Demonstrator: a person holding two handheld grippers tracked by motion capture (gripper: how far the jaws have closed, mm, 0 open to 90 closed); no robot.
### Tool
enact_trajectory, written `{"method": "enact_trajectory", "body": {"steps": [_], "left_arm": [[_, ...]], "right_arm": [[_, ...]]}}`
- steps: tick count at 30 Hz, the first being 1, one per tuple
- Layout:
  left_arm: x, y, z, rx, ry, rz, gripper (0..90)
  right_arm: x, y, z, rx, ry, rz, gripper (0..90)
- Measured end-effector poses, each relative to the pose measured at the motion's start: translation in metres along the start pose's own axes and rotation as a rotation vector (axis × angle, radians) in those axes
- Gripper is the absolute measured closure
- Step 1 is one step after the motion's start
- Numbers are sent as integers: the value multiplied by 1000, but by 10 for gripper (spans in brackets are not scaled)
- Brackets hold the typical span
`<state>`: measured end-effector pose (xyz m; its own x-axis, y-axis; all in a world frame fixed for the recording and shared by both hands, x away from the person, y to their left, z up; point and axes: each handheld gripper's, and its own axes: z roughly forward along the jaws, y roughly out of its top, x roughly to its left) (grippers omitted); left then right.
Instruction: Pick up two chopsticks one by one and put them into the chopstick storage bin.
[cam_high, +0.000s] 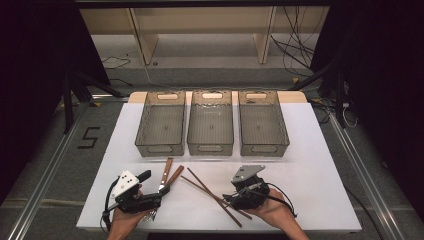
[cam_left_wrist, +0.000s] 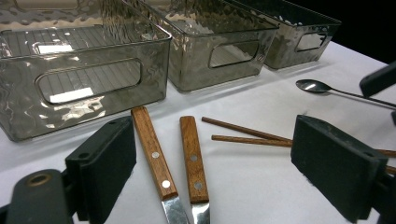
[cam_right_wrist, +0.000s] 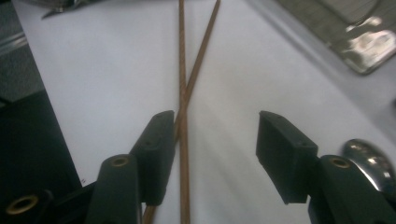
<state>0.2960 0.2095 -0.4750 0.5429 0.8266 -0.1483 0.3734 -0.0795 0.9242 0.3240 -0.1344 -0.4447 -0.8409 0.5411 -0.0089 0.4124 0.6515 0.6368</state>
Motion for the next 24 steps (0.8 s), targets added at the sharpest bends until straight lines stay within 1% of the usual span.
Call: {"method": "enact_trajectory", "body": {"steps": [2,4,5,6,9,12,13,16,20,21,24], "left_arm": [[0,0,0,2,0,1,140],[-1,0,0,1,1,3,140],[0,0,0,2,0,4,140],[0,0,0,2,1,3,140],[0,0,0,1,1,3,140],[0,0,0,1,0,3,140],[0,0,0,1,0,3,140],[0,0,0,1,0,2,140],[0,0,0,1,0,4,140],[0,0,0,0,-1,3,140],[-1,0,0,1,0,3,140]], "right_arm": [[1,-1,5,31,9,-14,524],[1,-4,11,62,25,-13,561],[1,-4,11,62,25,-13,561],[1,-5,13,73,31,-4,572],[1,-8,17,97,50,-3,602],[2,-10,21,117,53,-12,639],[3,-10,22,120,56,-2,650],[4,-12,26,134,61,-18,683],[5,-14,30,151,50,-9,736],[4,-14,30,146,45,-11,747],[7,-14,30,144,17,-8,774]]}}
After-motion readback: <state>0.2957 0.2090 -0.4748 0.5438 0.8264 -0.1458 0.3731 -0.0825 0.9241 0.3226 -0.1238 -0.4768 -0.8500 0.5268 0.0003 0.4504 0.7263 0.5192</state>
